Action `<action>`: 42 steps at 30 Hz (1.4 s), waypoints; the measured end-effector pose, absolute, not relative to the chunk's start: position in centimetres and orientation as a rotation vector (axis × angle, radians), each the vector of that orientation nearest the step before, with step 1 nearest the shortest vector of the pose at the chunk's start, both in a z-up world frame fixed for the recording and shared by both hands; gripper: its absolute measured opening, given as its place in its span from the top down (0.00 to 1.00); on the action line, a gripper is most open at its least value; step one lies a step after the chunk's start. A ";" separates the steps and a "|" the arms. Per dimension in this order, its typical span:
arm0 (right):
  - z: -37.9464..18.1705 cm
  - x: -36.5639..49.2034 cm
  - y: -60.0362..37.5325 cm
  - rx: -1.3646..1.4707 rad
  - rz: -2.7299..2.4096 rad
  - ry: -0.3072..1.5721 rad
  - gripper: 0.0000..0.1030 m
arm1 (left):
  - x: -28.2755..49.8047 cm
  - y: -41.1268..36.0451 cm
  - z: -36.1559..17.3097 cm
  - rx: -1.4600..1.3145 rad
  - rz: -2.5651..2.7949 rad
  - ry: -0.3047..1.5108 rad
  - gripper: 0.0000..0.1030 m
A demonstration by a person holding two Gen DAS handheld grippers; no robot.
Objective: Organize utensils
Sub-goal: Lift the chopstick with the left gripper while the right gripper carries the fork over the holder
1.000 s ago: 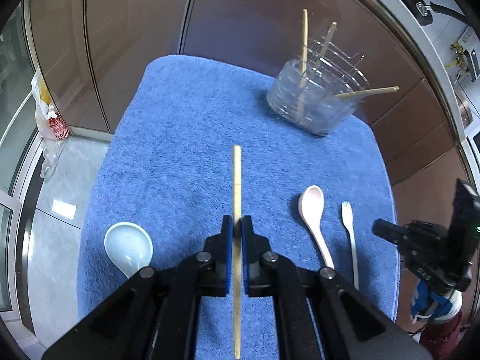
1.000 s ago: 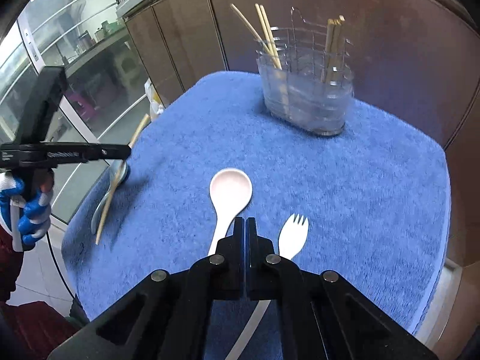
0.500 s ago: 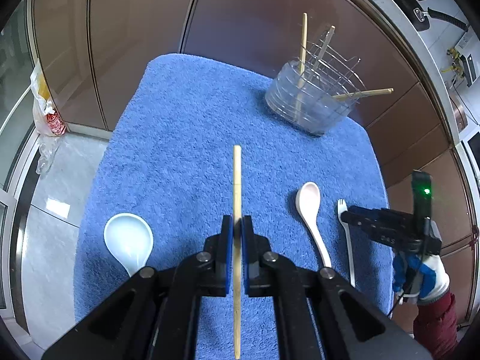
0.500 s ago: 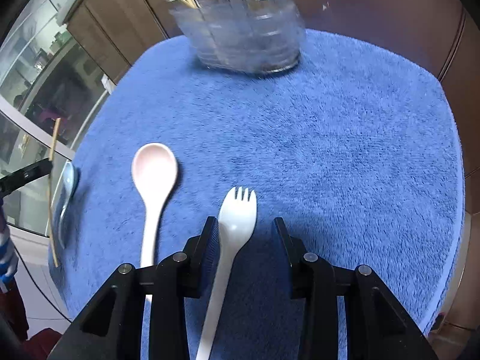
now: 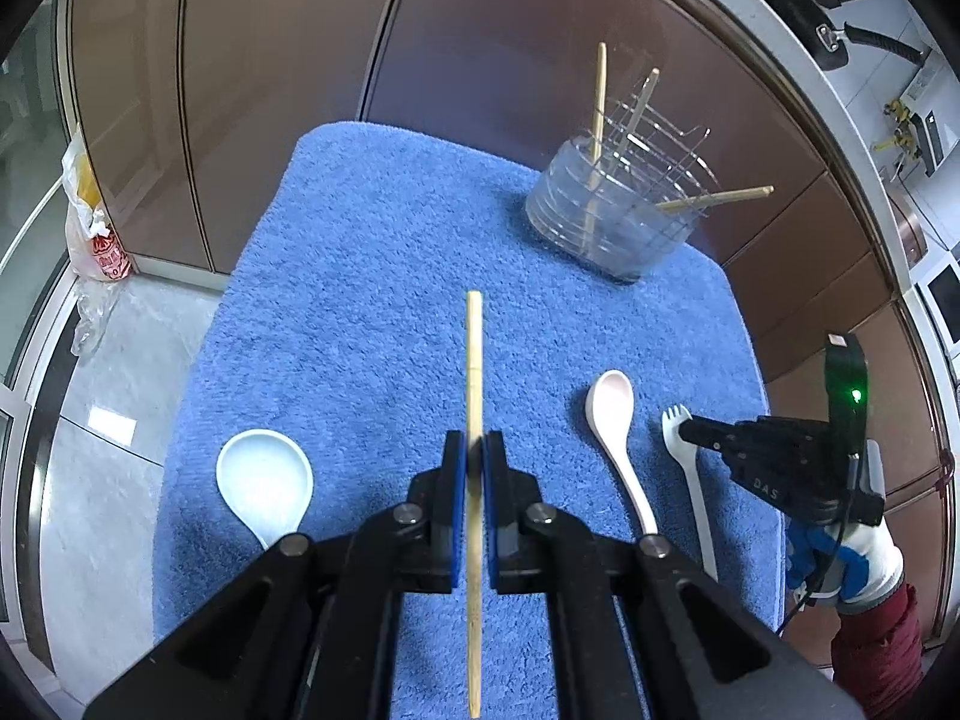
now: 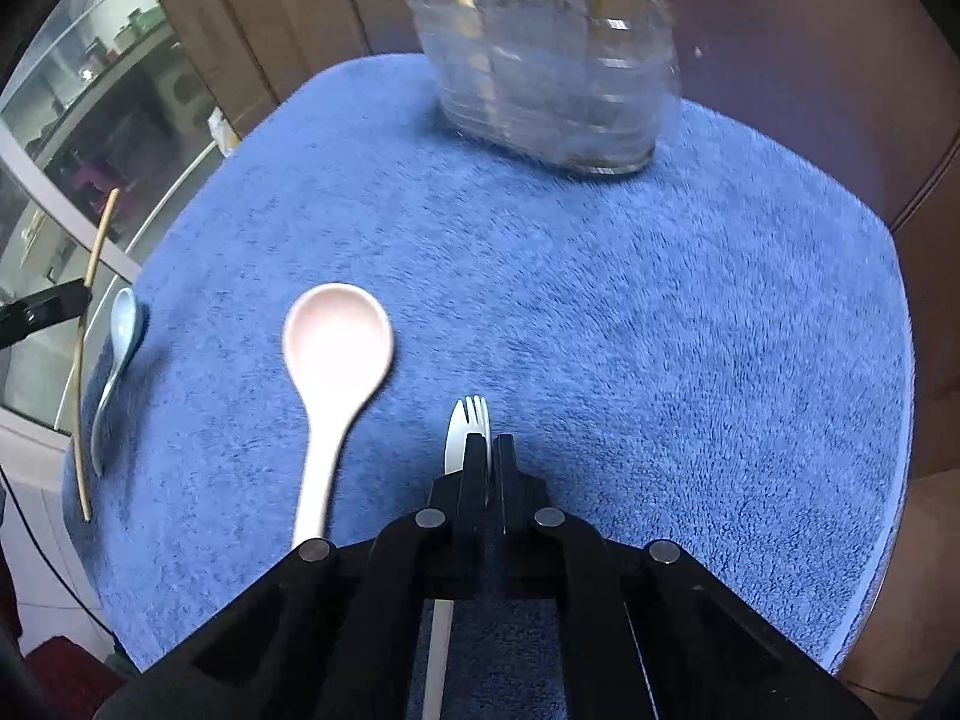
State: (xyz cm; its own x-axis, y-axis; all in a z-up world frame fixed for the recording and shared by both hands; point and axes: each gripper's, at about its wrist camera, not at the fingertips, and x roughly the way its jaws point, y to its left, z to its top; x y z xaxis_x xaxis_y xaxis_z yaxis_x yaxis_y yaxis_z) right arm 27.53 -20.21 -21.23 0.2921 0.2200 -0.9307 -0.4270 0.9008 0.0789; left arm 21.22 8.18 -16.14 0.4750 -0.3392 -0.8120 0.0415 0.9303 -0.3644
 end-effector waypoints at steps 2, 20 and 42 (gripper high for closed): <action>-20.3 26.7 -20.1 -0.204 0.445 1.176 0.98 | 20.9 8.2 -15.7 -0.315 -0.240 1.042 0.95; -3.6 22.7 -19.5 -0.127 0.457 0.478 0.98 | 22.6 6.2 -5.4 -0.332 -0.289 0.663 0.95; -1.2 36.5 -19.8 -0.044 0.236 -0.016 0.98 | 37.9 -3.2 -2.1 -0.302 -0.139 0.160 0.95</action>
State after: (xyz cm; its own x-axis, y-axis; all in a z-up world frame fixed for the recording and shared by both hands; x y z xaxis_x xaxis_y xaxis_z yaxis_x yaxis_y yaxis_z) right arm 36.46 -19.77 -1.23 0.9721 0.2343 0.0106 -0.2336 0.9713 -0.0450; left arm 37.87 -3.19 -2.08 0.9779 -0.1594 -0.1356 0.1117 0.9455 -0.3059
